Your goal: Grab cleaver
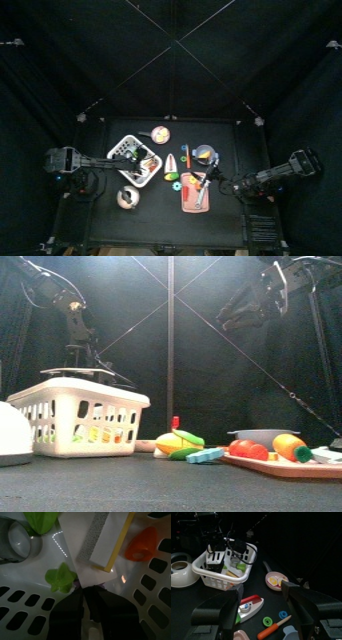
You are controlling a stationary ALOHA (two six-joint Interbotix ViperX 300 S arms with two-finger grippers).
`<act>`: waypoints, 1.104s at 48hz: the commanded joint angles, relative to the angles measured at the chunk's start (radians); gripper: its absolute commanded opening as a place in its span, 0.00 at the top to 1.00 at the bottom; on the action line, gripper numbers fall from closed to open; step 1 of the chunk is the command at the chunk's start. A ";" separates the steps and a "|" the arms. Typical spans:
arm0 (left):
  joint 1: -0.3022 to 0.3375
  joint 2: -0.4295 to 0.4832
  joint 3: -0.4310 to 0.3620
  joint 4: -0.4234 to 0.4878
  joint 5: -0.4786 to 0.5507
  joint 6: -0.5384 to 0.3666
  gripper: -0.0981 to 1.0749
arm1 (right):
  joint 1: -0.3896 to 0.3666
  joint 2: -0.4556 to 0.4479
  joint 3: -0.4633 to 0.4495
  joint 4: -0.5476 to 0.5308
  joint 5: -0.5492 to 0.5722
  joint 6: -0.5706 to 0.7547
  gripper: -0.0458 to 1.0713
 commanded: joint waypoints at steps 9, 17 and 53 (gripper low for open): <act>-0.002 -0.064 -0.011 0.021 0.060 0.000 0.44 | 0.000 -0.006 -0.014 -0.003 0.003 0.000 0.12; -0.003 -0.103 -0.011 0.028 0.121 0.002 0.44 | -0.002 -0.006 -0.014 -0.003 0.003 0.000 0.12; -0.003 -0.179 -0.009 0.035 0.199 -0.009 0.44 | -0.002 -0.006 -0.008 0.002 0.003 0.000 0.12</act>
